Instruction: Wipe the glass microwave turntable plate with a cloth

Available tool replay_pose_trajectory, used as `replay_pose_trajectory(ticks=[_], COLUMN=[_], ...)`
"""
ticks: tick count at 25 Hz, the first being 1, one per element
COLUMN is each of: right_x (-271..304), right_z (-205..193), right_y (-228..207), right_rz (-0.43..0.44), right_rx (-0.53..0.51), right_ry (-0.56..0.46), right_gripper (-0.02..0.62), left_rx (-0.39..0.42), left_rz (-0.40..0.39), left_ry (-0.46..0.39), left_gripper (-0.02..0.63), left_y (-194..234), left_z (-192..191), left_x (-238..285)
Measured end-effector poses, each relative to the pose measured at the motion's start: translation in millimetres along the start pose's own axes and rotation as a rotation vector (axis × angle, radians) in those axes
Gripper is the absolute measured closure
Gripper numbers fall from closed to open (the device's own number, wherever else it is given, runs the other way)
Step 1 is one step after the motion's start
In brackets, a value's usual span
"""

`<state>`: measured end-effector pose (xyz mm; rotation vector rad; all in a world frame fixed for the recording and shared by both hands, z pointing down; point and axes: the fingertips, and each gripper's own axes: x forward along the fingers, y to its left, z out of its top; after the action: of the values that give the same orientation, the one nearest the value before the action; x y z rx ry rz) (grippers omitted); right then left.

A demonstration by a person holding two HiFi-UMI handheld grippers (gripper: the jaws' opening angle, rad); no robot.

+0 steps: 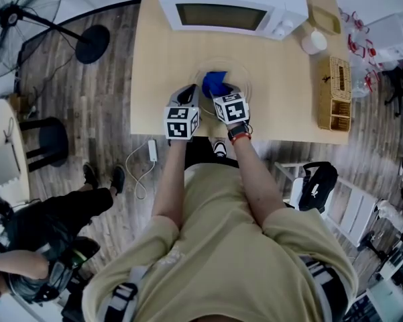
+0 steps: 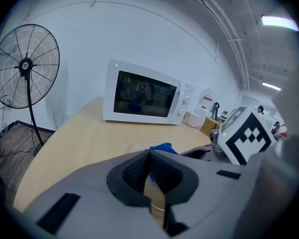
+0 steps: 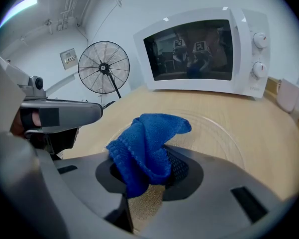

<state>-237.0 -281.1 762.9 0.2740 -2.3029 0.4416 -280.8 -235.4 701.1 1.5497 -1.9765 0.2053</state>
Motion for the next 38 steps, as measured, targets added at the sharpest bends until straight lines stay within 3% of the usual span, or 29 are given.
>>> replay_pose_trajectory(ticks=[20, 38], right_x=[-31.2, -57.4], right_z=[-16.0, -32.8], right_y=[-47.3, -81.1], right_rz=[-0.086, -0.202], right_rx=[0.047, 0.09], right_ry=[0.013, 0.013], right_gripper=[0.459, 0.459], left_rx=[0.055, 0.073], left_rz=[-0.096, -0.153], left_ry=[0.023, 0.033], left_gripper=[0.589, 0.589], left_y=[-53.0, -73.1], left_z=[-0.8, -5.8], left_x=[25.1, 33.3])
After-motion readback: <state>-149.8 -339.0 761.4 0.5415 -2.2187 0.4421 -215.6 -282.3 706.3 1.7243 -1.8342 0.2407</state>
